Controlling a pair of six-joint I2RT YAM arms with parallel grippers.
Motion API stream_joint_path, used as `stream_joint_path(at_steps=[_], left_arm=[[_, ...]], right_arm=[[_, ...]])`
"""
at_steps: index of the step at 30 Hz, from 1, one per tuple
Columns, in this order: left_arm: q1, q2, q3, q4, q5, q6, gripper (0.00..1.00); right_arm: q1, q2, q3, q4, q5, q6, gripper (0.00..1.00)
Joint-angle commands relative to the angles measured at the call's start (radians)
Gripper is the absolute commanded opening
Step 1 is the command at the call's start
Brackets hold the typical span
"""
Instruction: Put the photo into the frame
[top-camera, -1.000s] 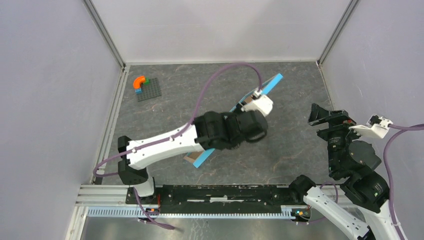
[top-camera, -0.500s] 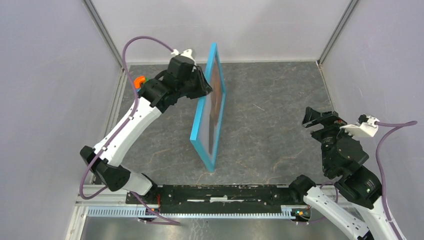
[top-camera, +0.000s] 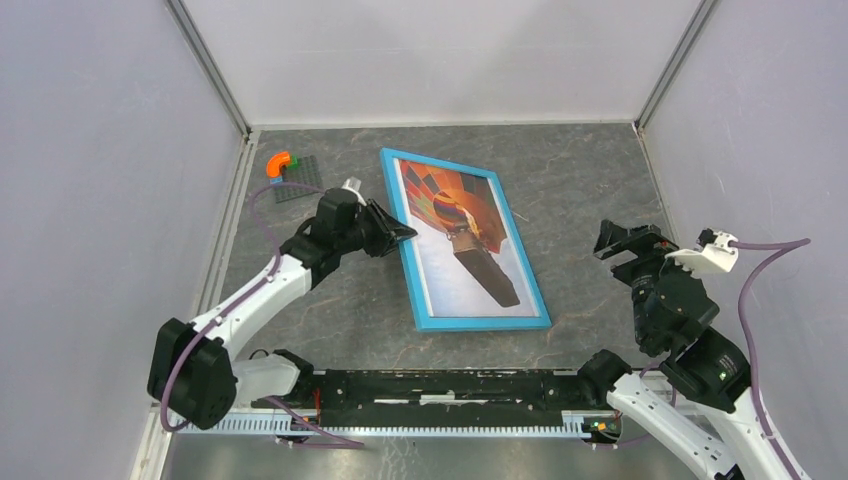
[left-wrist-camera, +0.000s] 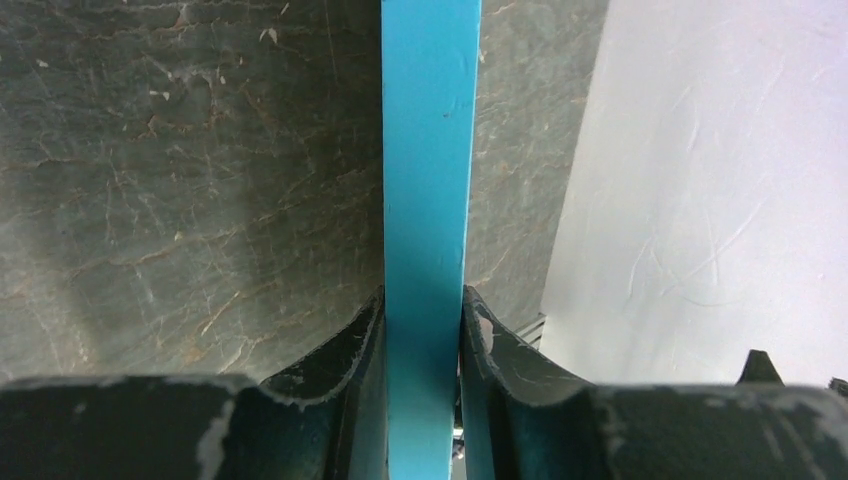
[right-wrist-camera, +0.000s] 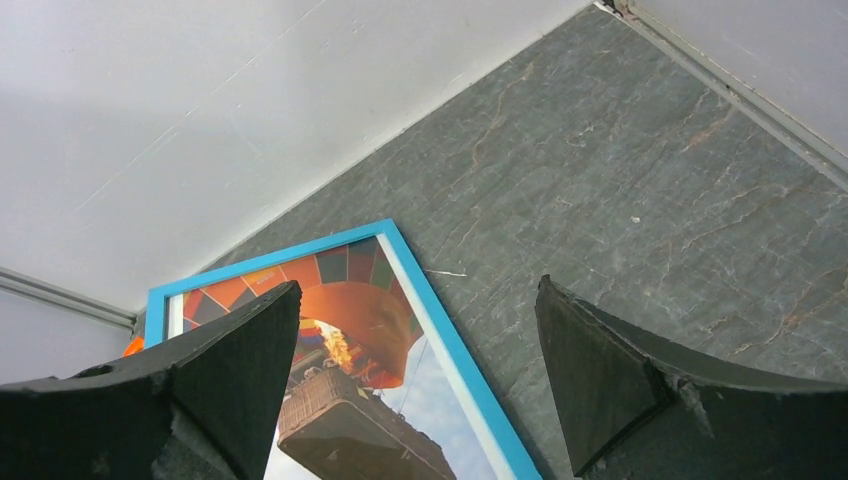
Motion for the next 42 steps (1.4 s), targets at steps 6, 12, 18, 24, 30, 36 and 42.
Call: stream_joint_path(at_steps=[6, 12, 18, 24, 30, 36, 42], left_arm=[[0.093, -0.044, -0.223, 0.234, 0.110, 0.055, 0.02], [0.205, 0.123, -0.225, 0.133, 0.282, 0.251, 0.02], [0.229, 0.259, -0.149, -0.006, 0.203, 0.405, 0.02], [0.229, 0.298, -0.135, -0.022, 0.103, 0.398, 0.14], [0.228, 0.275, -0.112, -0.075, 0.017, 0.407, 0.50], [0.226, 0.198, -0.067, -0.183, -0.072, 0.437, 0.62], [0.131, -0.066, 0.054, -0.365, -0.169, 0.501, 0.72]], right_arm=[[-0.002, -0.016, -0.017, 0.009, -0.024, 0.009, 0.92], [-0.001, -0.015, -0.026, 0.001, -0.037, 0.017, 0.92], [0.000, -0.012, -0.048, 0.019, -0.061, 0.018, 0.92], [-0.002, 0.005, -0.066, 0.084, -0.133, -0.061, 0.92], [-0.001, 0.028, -0.054, 0.096, -0.156, -0.082, 0.93], [-0.001, 0.039, -0.032, 0.097, -0.176, -0.118, 0.93], [-0.002, 0.116, 0.095, 0.058, -0.242, -0.306, 0.98]])
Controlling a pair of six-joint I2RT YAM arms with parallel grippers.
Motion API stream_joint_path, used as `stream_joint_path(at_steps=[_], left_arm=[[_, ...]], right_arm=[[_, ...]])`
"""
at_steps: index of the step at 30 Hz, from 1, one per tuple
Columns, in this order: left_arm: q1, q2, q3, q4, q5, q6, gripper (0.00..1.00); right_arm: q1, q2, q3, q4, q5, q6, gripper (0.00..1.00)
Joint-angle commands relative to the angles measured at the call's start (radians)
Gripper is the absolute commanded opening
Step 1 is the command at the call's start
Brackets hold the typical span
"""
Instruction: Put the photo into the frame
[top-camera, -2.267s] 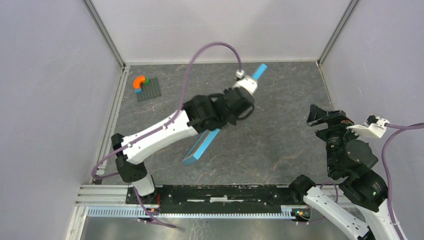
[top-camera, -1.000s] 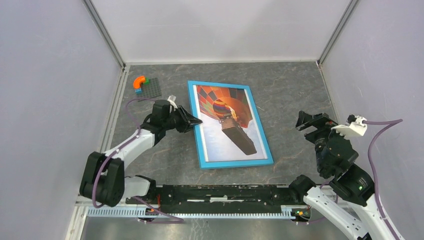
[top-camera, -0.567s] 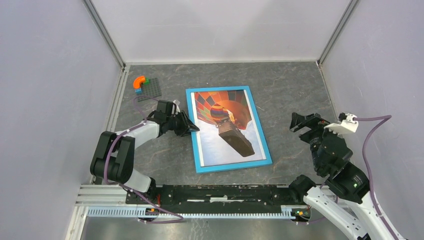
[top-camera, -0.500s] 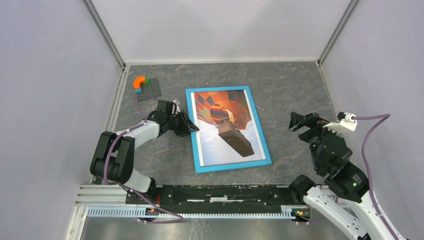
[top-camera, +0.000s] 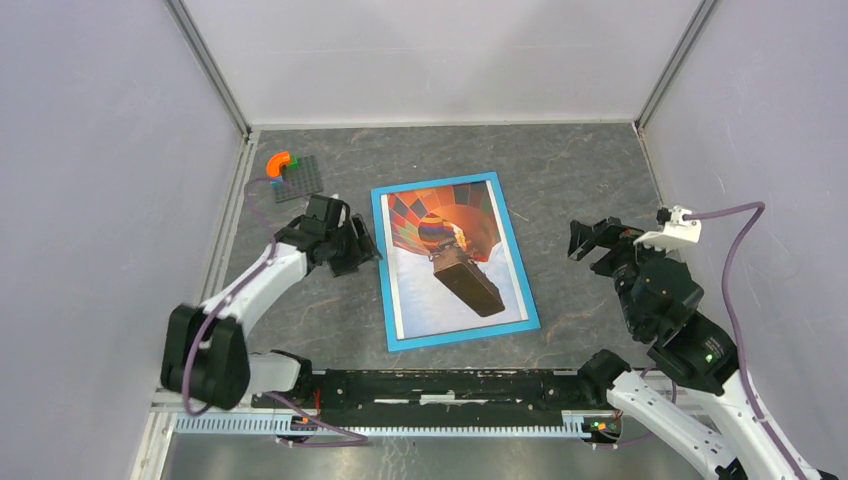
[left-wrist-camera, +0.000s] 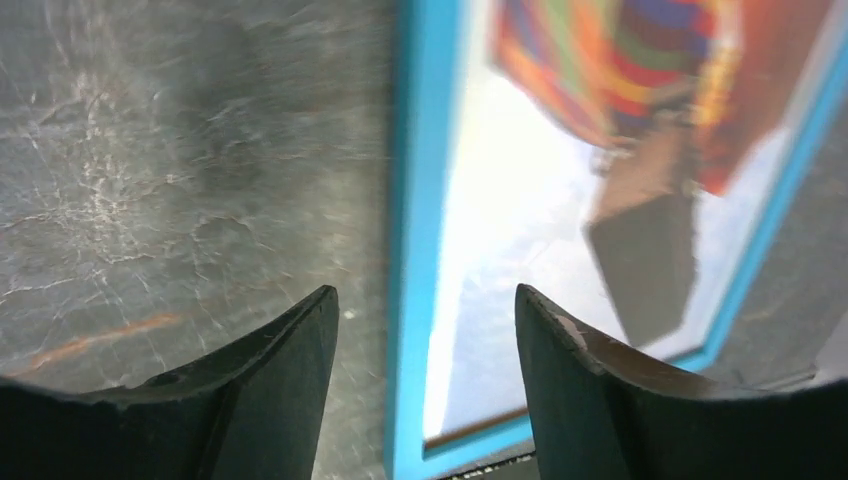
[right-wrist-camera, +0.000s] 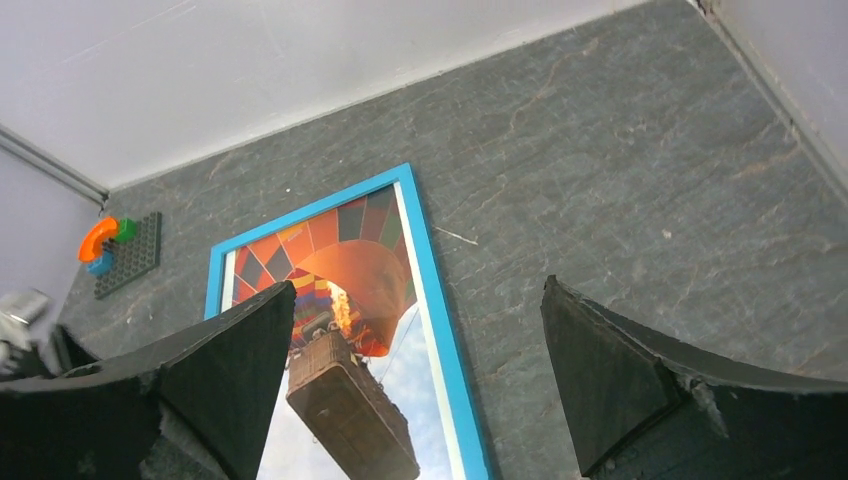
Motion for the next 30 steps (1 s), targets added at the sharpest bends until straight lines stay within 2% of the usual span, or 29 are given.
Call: stream_joint_path(at_steps=[1, 4, 7, 13, 19, 26, 30], left_arm=[[-0.099, -0.243, 0.168, -0.147, -0.107, 0.100, 0.74], [-0.213, -0.361, 0.352, -0.247, -0.192, 0.122, 0.81], [-0.306, -0.389, 0.588, -0.353, -0.275, 0.171, 0.99], [-0.321, -0.417, 0.968, -0.408, -0.331, 0.320, 1.00], [-0.321, -0.468, 1.115, -0.368, -0.299, 0.342, 1.00], [-0.321, -0.477, 1.199, -0.427, -0.284, 0.310, 1.00], [-0.322, -0.449, 1.302, -0.512, -0.306, 0.334, 1.00]], right_arm=[[-0.001, 0.066, 0.147, -0.022, -0.058, -0.165, 0.98], [-0.001, 0.112, 0.223, -0.069, -0.087, -0.222, 0.98], [-0.001, 0.134, 0.272, -0.092, -0.131, -0.279, 0.98], [0.000, 0.157, 0.363, -0.095, -0.187, -0.366, 0.98], [0.000, 0.203, 0.552, -0.125, -0.287, -0.376, 0.98], [-0.002, 0.152, 0.581, -0.064, -0.348, -0.331, 0.98], [0.000, 0.146, 0.598, -0.052, -0.352, -0.310, 0.98]])
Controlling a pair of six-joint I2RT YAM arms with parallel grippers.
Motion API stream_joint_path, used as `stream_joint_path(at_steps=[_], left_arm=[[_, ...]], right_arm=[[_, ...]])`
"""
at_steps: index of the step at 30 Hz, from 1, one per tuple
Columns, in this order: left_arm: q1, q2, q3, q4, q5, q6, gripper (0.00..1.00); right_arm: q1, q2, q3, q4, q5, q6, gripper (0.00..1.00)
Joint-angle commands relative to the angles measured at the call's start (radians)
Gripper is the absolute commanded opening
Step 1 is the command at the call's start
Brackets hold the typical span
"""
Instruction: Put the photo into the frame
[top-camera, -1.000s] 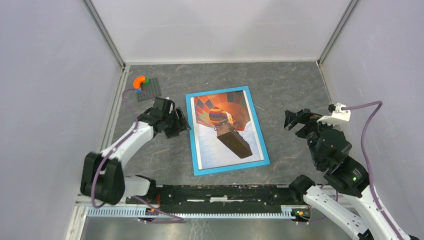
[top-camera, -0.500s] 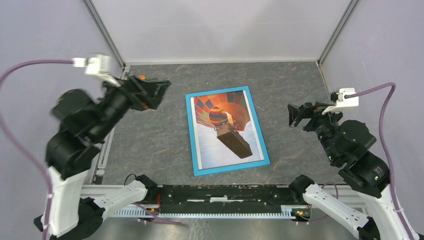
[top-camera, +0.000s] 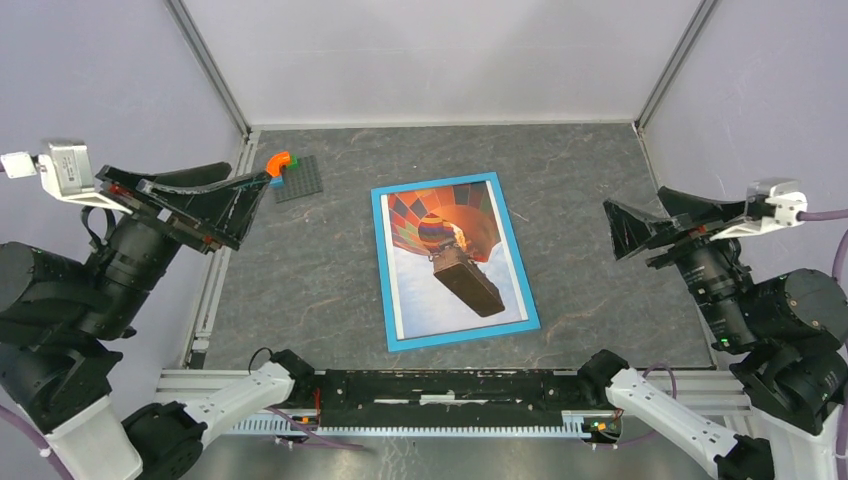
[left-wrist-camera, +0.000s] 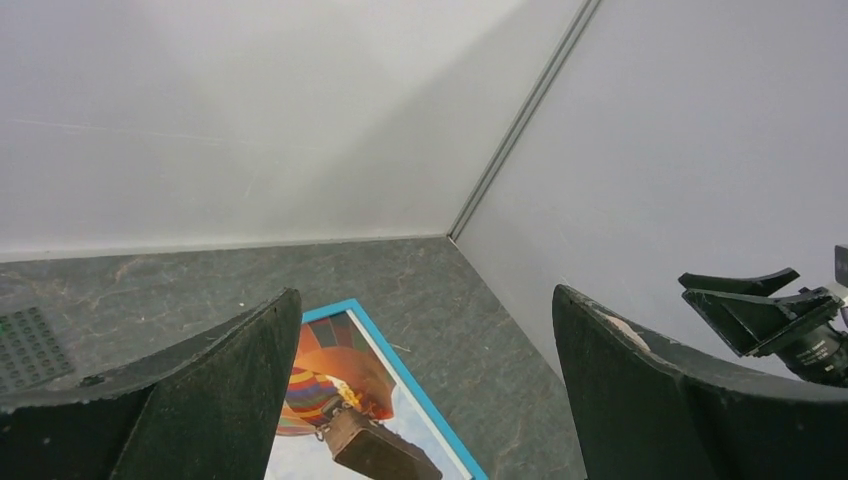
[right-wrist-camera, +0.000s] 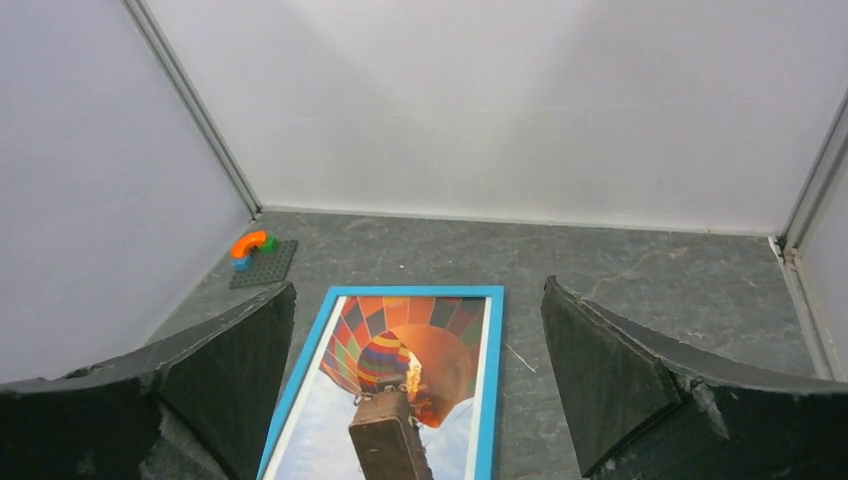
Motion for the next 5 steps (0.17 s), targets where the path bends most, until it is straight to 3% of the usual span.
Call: stream_joint_path(at_steps=[1, 5], left_arm=[[-0.001, 0.029, 0.099, -0.089, -0.019, 0.065, 1.00], [-0.001, 0.015, 0.081, -0.088, -0.029, 0.081, 1.00]], right_arm=[[-0.003, -0.012, 0.020, 0.063, -0.038, 0.025, 0.98], [-0.002, -0.012, -0.011, 0.081, -0.014, 0.007, 0.98]])
